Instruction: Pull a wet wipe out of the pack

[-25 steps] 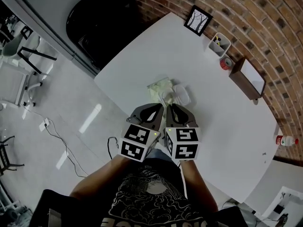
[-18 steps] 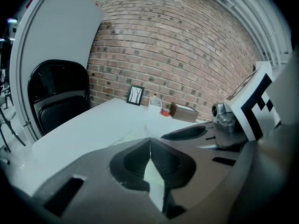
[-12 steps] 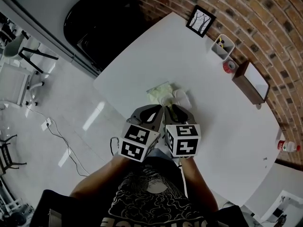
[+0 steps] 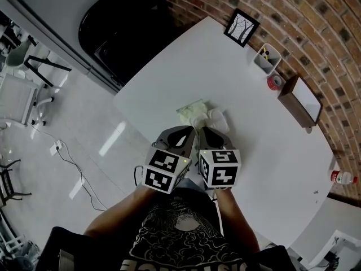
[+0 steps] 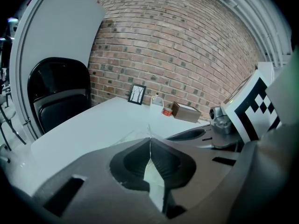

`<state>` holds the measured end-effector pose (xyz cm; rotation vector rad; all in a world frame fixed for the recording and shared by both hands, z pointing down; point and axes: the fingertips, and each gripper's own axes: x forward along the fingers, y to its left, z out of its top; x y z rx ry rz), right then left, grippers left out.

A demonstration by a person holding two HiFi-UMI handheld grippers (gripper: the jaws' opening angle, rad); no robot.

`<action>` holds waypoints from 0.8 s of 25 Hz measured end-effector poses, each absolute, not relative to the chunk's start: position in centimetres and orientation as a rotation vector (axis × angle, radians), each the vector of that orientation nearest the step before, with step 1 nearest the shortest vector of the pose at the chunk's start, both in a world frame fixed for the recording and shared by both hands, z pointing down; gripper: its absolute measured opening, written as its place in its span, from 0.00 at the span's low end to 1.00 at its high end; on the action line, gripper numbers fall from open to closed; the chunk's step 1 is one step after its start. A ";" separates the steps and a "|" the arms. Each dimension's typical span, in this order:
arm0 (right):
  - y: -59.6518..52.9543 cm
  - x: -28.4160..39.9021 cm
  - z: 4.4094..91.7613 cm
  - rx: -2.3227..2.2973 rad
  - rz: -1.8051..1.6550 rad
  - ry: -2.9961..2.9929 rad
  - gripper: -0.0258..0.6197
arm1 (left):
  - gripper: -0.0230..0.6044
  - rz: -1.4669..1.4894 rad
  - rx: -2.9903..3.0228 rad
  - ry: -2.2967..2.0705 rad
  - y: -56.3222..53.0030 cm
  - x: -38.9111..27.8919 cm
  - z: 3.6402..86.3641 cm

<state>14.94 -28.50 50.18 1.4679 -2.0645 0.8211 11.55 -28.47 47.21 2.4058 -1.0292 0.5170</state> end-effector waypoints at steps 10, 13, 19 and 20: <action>-28.3 15.4 49.0 1.531 0.797 -2.068 0.07 | 0.06 0.507 2.432 -1.021 -28.2 11.1 46.1; -28.3 15.4 48.4 1.560 0.780 -2.066 0.07 | 0.06 0.518 2.451 -1.001 -27.8 10.9 45.7; -28.1 15.7 47.1 1.621 0.755 -2.050 0.07 | 0.06 0.514 2.495 -0.955 -27.4 10.9 44.8; -28.1 15.7 46.9 1.631 0.750 -2.047 0.07 | 0.06 0.514 2.502 -0.947 -27.4 10.9 44.6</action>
